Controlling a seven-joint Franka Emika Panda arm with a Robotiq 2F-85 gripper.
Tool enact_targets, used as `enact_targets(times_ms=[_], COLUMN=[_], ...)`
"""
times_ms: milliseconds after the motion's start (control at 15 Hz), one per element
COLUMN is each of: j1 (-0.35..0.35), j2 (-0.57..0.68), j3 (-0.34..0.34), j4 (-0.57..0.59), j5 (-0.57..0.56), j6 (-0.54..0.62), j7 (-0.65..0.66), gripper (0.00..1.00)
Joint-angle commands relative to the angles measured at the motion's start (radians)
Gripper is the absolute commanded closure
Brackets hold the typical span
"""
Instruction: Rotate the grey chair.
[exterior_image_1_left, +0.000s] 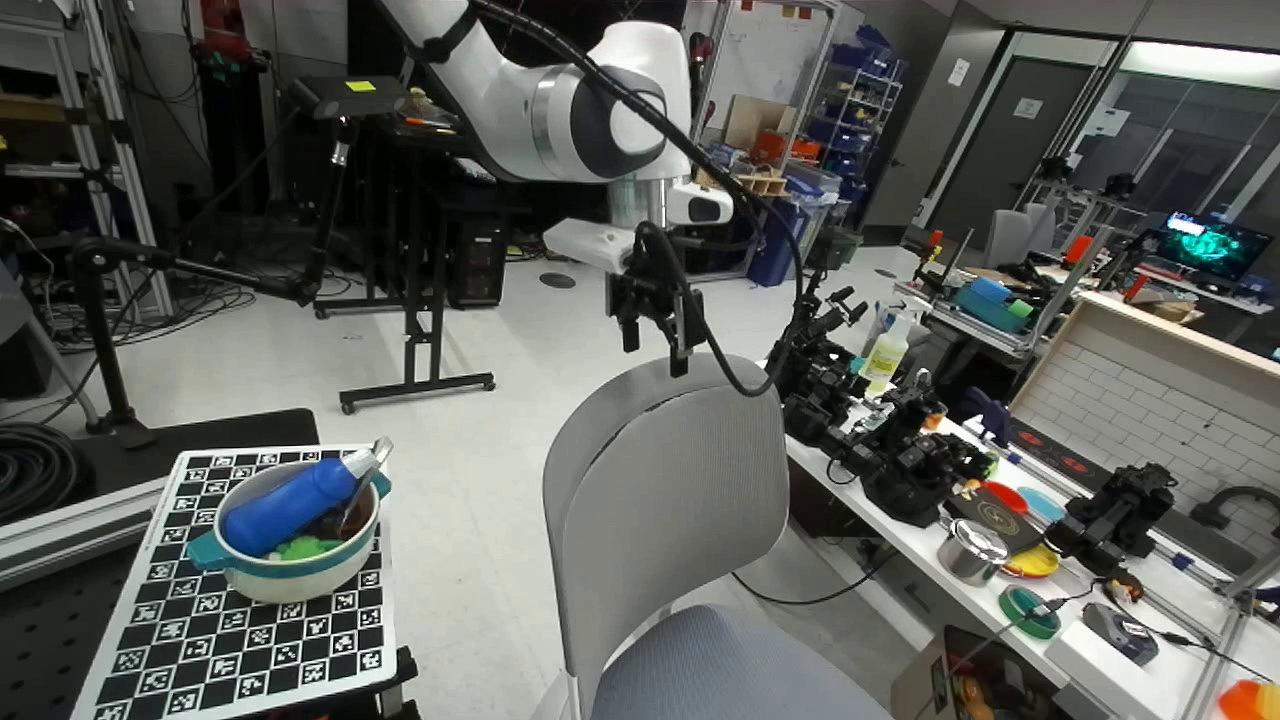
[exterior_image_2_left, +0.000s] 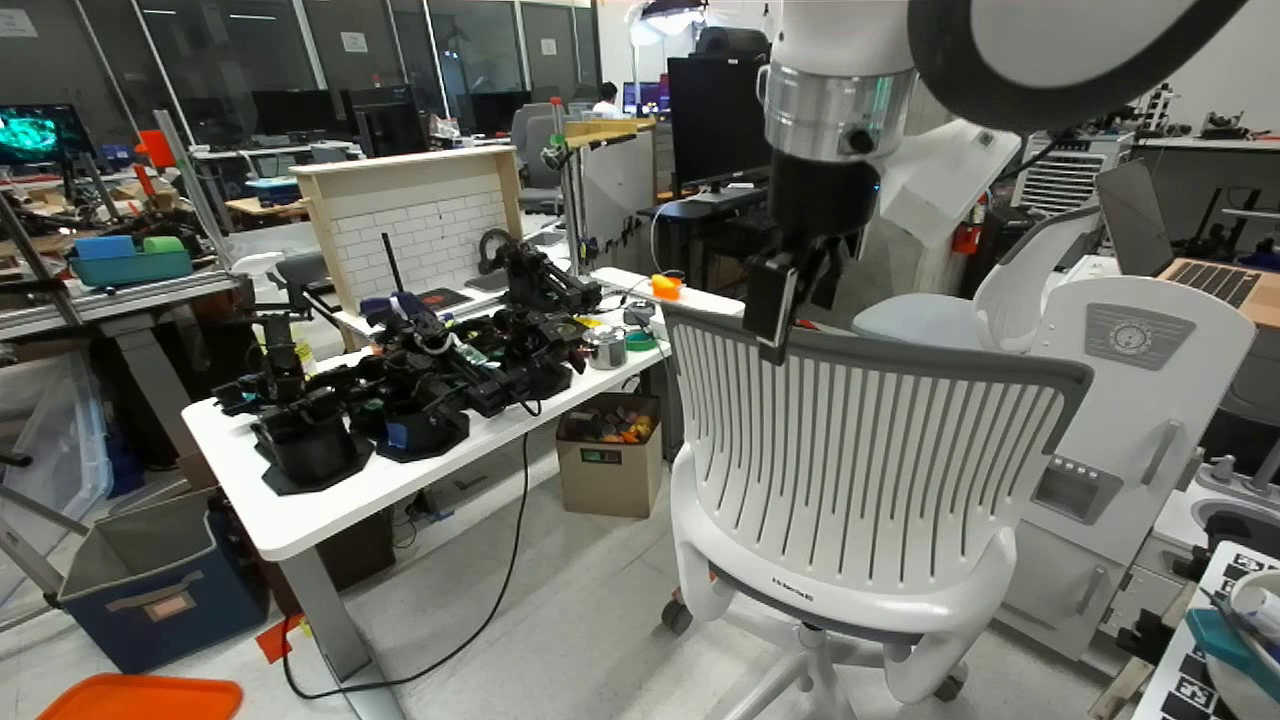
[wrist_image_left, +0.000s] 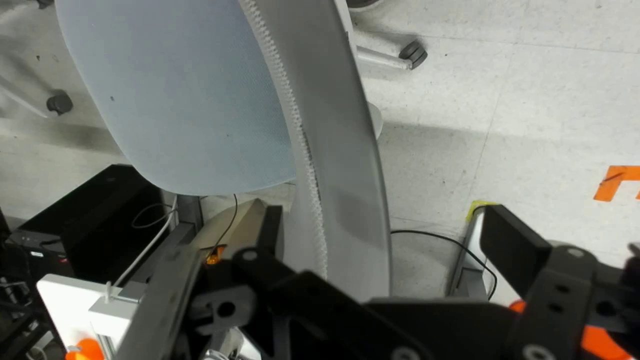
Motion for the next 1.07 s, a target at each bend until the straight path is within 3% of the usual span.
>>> enact_targets(times_ms=[0, 67, 133, 200, 400, 867, 1000], j1=[0.011, 0.006, 0.003, 0.001, 0.008, 0.002, 0.004], j2=[0.057, 0.069, 0.077, 0.085, 0.107, 0.142, 0.153], j3=[-0.026, -0.028, -0.030, -0.031, -0.037, -0.031, -0.030], j4=[0.019, 0.024, 0.032, 0.042, 0.048, 0.118, 0.134], j5=[-0.023, -0.015, -0.004, 0.005, 0.010, 0.023, 0.013], j6=[-0.010, -0.018, -0.029, -0.038, -0.053, -0.153, -0.164], j7=[0.032, 0.027, 0.028, 0.025, 0.036, 0.041, 0.027], gripper=[0.00, 0.00, 0.25, 0.26, 0.51, 0.99, 0.94])
